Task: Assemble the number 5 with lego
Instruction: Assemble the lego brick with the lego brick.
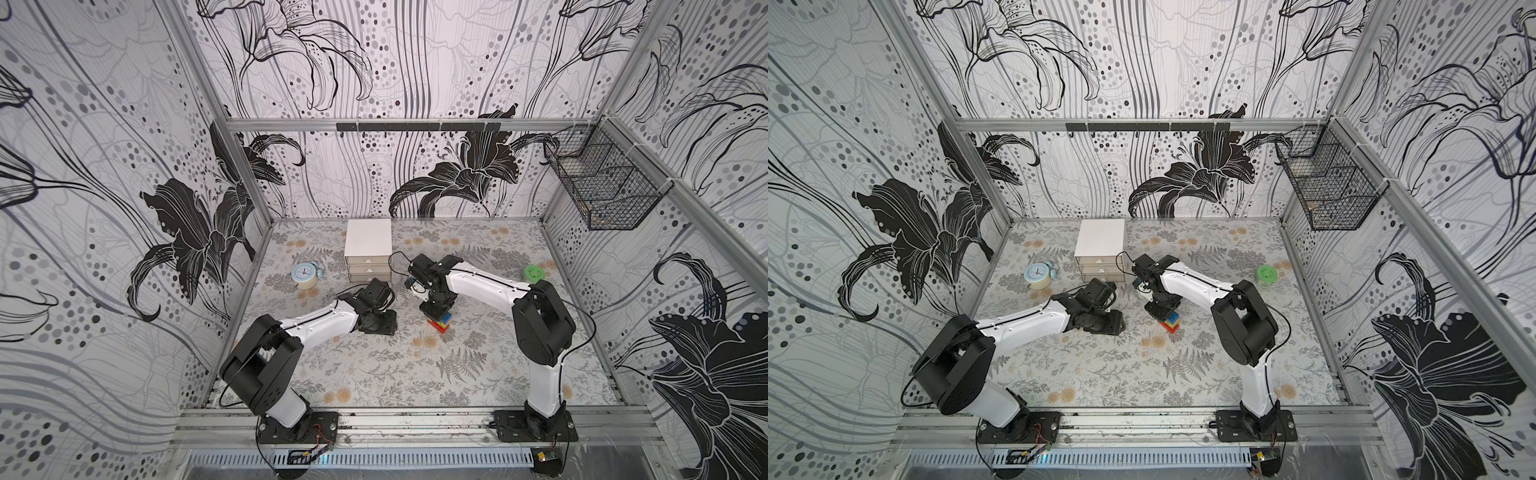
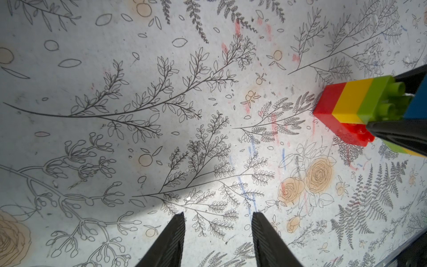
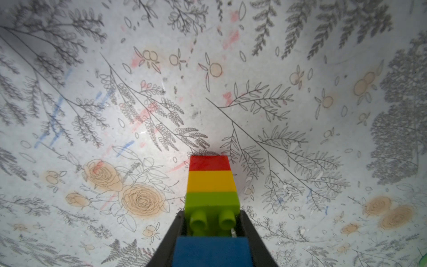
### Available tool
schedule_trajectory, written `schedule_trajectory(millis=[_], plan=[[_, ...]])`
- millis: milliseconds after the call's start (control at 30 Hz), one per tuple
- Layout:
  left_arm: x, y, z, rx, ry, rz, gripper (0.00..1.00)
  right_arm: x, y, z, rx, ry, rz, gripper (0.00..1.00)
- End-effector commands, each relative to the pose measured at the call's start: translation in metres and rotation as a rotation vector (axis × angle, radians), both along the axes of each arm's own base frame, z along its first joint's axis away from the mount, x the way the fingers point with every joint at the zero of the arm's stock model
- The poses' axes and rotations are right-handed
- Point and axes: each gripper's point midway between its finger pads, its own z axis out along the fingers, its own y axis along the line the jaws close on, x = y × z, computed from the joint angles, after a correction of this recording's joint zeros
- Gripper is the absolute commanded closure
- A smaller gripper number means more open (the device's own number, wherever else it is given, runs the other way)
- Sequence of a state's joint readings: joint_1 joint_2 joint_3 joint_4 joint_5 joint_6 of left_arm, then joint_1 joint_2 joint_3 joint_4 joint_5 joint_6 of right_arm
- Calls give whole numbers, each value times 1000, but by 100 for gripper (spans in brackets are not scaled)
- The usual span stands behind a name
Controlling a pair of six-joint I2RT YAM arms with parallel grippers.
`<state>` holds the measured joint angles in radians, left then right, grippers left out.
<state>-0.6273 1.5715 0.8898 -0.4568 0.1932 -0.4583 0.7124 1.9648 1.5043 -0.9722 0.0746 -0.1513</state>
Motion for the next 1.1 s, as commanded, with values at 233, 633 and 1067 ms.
schedule_trajectory(millis=[233, 633, 1067], plan=[[7, 0, 2, 3, -26, 3, 49, -33, -23, -42, -123, 176, 1, 79], [7, 0, 3, 6, -29, -3, 49, -24, -12, -21, -68, 132, -16, 71], [8, -1, 1, 2, -26, 1, 49, -7, -1, 13, -20, 64, -24, 48]])
